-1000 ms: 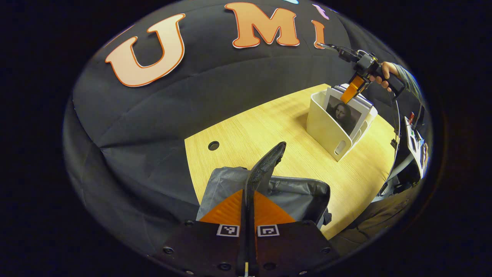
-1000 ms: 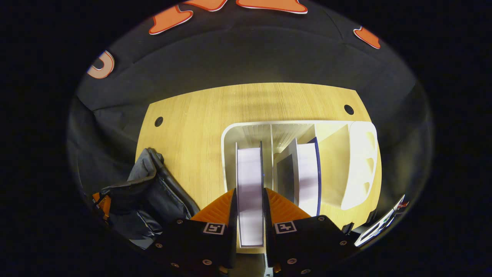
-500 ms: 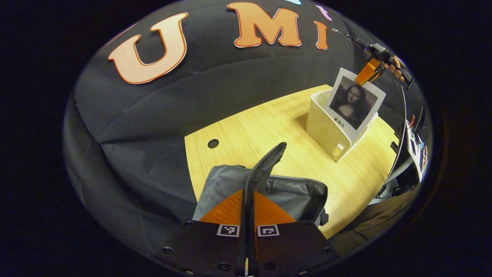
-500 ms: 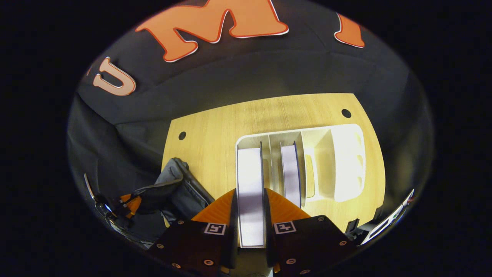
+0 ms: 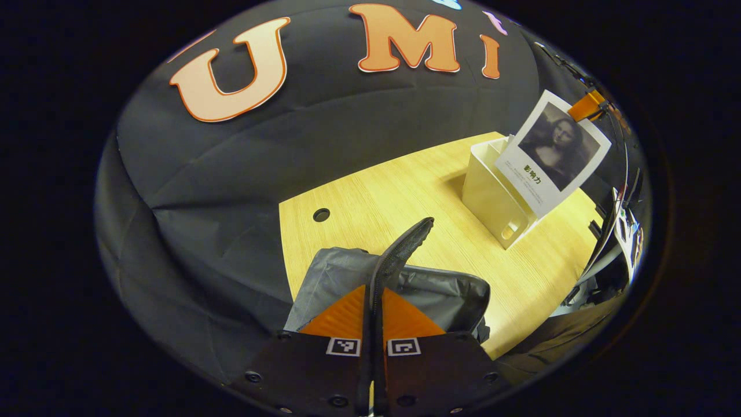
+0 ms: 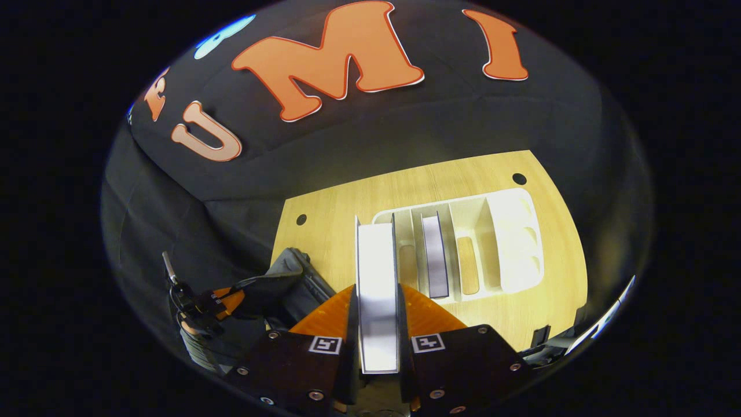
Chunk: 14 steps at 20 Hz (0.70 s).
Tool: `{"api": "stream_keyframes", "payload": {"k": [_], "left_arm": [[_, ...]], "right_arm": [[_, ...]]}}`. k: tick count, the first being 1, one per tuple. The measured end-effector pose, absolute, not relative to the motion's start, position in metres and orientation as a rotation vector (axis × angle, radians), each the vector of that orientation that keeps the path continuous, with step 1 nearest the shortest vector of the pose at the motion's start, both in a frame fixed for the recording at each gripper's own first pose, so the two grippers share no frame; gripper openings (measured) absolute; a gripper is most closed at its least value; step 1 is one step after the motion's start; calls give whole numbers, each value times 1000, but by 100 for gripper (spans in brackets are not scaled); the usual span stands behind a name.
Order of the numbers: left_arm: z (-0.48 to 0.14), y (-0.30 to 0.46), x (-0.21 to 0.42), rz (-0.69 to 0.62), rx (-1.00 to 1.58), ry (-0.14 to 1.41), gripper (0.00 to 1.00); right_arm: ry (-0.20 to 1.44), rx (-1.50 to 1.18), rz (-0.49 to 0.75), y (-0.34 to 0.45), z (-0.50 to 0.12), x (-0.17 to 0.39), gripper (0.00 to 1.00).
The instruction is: Open the schoolbag, grab two books from the bookshelf and put them into the schoolbag.
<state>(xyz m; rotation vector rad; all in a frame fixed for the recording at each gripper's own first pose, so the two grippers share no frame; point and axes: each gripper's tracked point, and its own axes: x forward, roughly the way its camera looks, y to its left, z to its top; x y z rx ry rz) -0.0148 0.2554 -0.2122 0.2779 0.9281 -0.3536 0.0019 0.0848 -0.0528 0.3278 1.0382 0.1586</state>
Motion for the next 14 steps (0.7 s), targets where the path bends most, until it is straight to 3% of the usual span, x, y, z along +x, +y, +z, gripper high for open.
{"api": "stream_keyframes", "payload": {"k": [14], "left_arm": [[-207, 241, -35, -341, 245, 888, 3]], "right_arm": [[1047, 470, 317, 169, -81, -44, 28]]}}
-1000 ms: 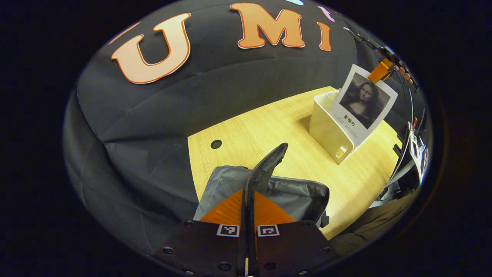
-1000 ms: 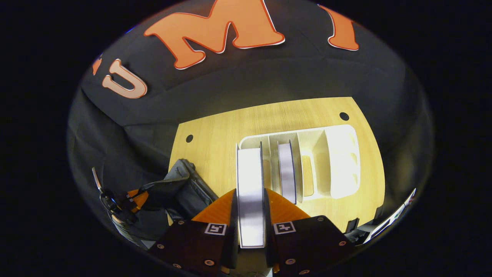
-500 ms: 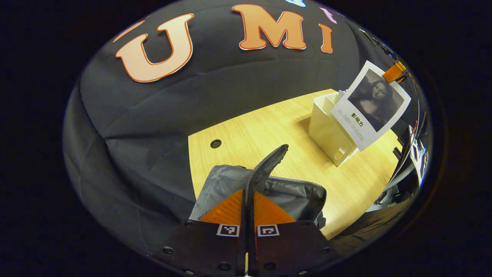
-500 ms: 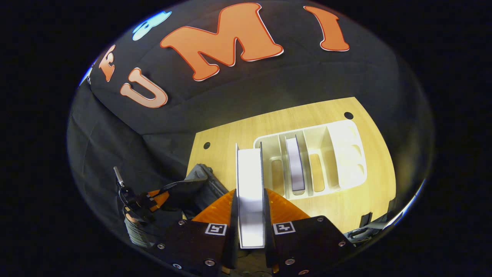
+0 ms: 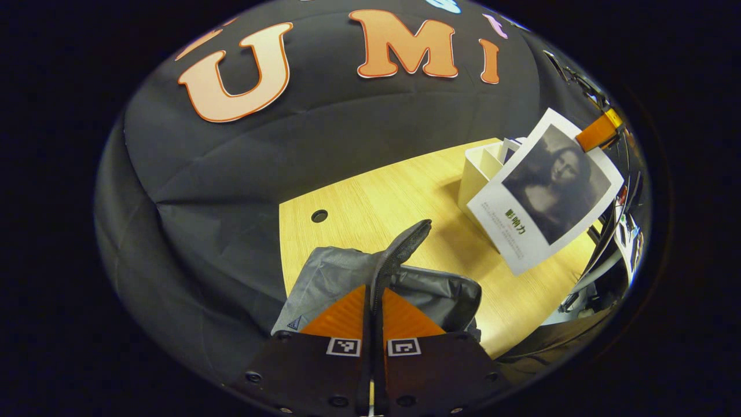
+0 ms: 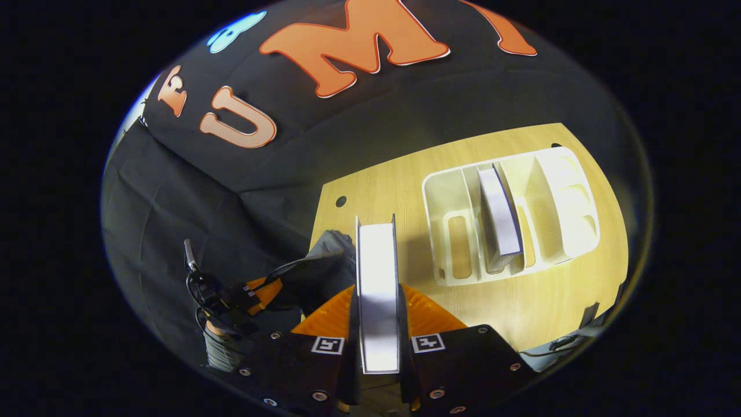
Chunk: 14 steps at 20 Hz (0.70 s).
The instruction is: Open the schoolbag, grab two books from the bookshelf and put them into the schoolbag.
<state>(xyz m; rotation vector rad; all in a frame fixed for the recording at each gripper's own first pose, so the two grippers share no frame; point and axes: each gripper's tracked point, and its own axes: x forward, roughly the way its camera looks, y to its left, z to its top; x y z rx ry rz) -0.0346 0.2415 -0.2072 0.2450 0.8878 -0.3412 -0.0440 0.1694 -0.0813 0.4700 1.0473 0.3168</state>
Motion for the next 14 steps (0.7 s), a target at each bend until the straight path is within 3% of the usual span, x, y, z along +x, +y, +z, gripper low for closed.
{"api": "stream_keyframes", "payload": {"k": [14], "left_arm": [[-203, 235, -30, -353, 166, 881, 2]], "right_arm": [[1062, 763, 330, 254, -150, -66, 27]]}}
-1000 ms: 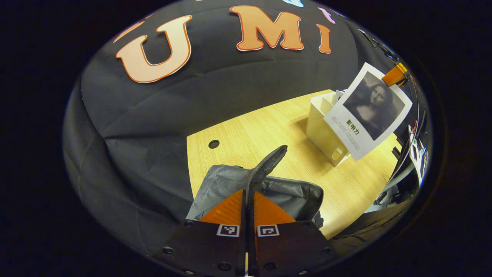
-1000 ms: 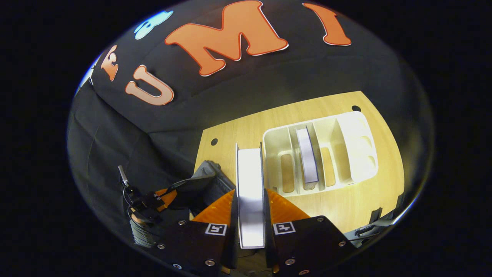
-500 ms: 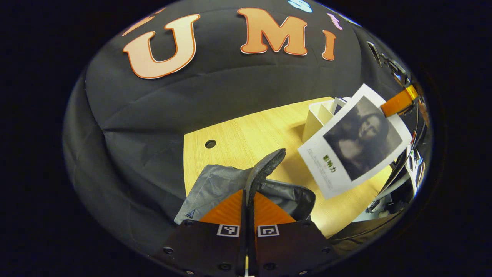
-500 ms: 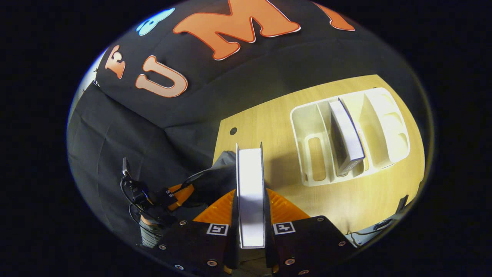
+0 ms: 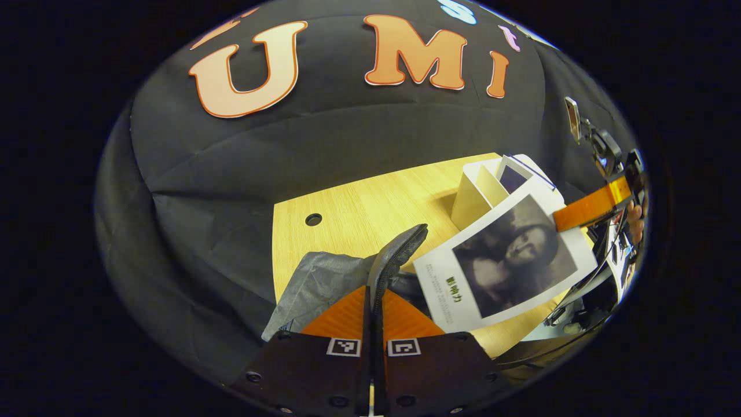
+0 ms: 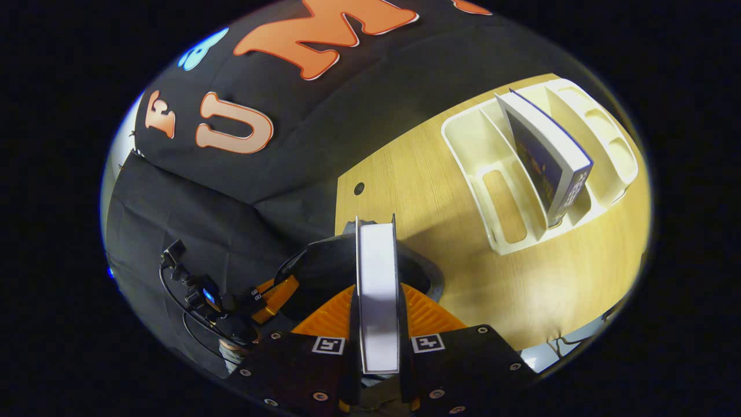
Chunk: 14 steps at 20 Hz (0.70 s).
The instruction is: Open the schoolbag, grab two books from the bookshelf and put them into the schoolbag.
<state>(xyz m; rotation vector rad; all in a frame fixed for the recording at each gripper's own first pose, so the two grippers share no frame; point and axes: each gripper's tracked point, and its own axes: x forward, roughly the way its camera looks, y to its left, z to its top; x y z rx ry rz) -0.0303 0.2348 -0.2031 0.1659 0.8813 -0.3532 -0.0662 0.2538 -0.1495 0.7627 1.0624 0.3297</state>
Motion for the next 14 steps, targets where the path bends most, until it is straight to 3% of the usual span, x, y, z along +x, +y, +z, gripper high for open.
{"api": "stream_keyframes", "payload": {"k": [6, 14], "left_arm": [[-206, 239, -30, -348, 161, 880, 3], [-204, 232, -36, -348, 155, 871, 3]], "right_arm": [[1074, 932, 374, 302, -194, -74, 27], [1033, 1105, 315, 355, -247, -54, 27]]}}
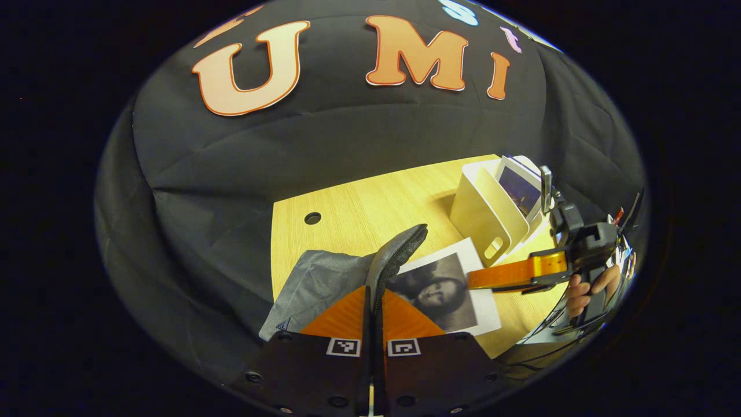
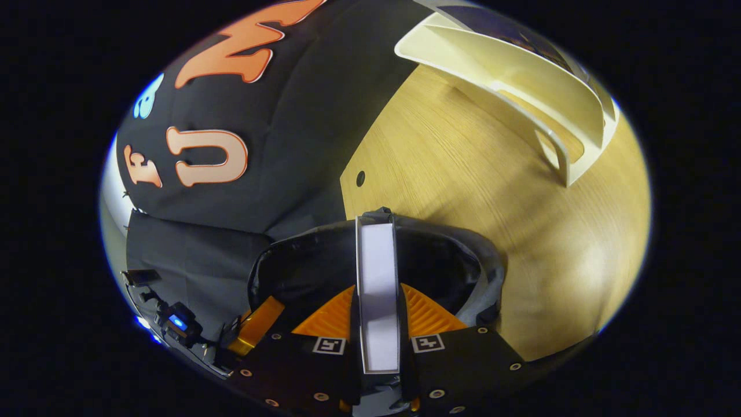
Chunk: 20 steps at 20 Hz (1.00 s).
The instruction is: Open the schoolbag, grab two books from the bookshelf and put them into the schoolbag.
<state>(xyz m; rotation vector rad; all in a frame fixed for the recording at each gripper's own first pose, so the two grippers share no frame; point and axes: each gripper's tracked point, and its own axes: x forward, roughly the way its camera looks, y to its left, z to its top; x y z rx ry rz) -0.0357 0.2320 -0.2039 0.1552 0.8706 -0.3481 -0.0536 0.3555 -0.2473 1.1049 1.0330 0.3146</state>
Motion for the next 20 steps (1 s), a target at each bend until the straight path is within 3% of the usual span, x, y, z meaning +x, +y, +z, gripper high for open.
{"api": "stream_keyframes", "payload": {"k": [2, 3, 9, 12, 14, 15, 20], "left_arm": [[-203, 231, -37, -350, 153, 871, 7], [-204, 230, -37, -353, 150, 872, 3], [-206, 227, -37, -361, 158, 870, 2], [-210, 226, -36, -360, 146, 875, 3], [-211, 227, -36, -356, 134, 875, 3], [-212, 227, -35, -353, 127, 876, 3], [-219, 228, -39, -335, 107, 884, 2]], "right_arm": [[1024, 1131, 311, 370, -258, -52, 27], [1015, 1138, 306, 378, -263, -51, 27], [998, 1149, 298, 417, -283, -46, 29], [1147, 1004, 308, 427, -305, -67, 43], [1167, 896, 298, 416, -307, -66, 75], [1175, 838, 306, 406, -301, -72, 96], [1170, 574, 307, 343, -275, -73, 98]]}}
